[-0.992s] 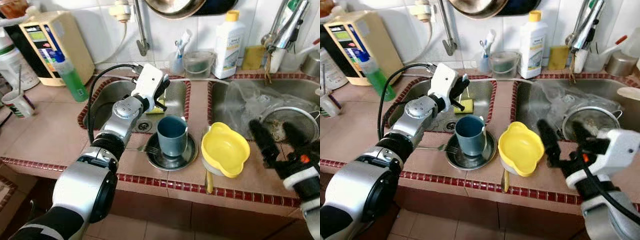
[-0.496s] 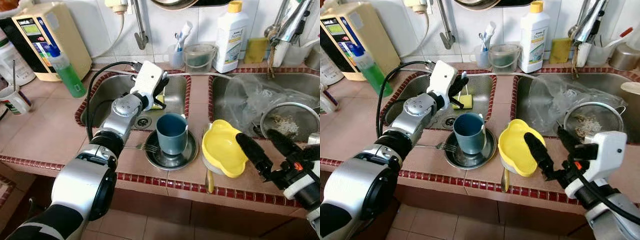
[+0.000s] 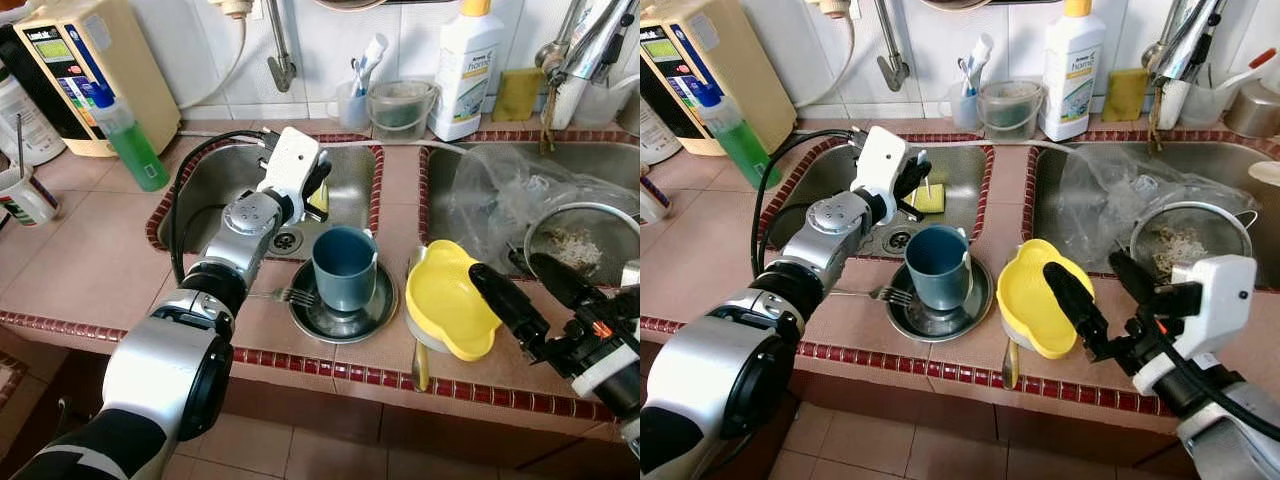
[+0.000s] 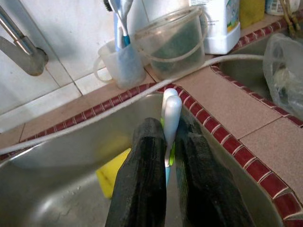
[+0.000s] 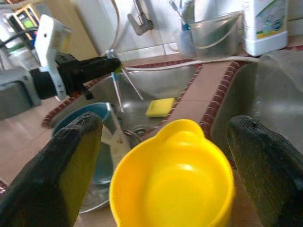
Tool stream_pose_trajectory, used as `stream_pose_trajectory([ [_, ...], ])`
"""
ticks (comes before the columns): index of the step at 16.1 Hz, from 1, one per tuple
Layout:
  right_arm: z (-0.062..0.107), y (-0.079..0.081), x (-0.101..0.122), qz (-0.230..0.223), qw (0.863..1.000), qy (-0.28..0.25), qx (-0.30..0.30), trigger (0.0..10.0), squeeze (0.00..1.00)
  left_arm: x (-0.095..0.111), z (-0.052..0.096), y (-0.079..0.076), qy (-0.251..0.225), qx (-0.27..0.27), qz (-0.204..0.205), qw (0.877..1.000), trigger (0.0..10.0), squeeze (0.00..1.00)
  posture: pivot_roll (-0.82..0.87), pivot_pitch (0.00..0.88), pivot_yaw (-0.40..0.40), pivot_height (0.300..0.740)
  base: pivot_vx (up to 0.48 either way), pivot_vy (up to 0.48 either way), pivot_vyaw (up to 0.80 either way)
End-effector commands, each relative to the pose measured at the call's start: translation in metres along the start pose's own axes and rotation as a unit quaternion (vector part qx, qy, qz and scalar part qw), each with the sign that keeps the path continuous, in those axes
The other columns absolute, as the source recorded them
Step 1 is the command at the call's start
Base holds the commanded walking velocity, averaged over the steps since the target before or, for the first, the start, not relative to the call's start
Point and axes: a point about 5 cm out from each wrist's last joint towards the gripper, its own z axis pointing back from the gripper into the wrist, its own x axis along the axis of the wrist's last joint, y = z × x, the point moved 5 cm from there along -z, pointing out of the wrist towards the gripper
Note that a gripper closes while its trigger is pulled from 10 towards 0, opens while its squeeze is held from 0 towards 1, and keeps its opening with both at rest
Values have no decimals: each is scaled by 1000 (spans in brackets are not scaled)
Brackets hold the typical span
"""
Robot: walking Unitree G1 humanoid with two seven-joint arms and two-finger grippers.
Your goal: Kitchen organization
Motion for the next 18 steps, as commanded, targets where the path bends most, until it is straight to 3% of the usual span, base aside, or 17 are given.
stream_pose_trajectory([
  [1,3,7,10,7,1000,-18,11,10000,0,2,1,9,6,10,-5,1000,10000,0,-338,122,171,740,0,0,0],
  [5,4,6,12,1,1000,-21,6,10000,0,6,0,8,-2,5,5,1000,10000,0,-344,124,174,740,0,0,0],
  [6,4,6,12,0,1000,-20,7,10000,0,7,-1,8,-3,3,12,1000,10000,314,-344,124,174,740,0,0,0],
  [7,4,6,12,-2,1000,-20,8,10000,0,8,-1,9,-6,7,21,1000,10000,1000,-344,125,174,740,0,0,0],
  [18,-4,5,14,-14,999,-31,8,10000,0,13,1,18,-10,13,22,1000,10000,1000,-309,109,169,740,0,0,0],
])
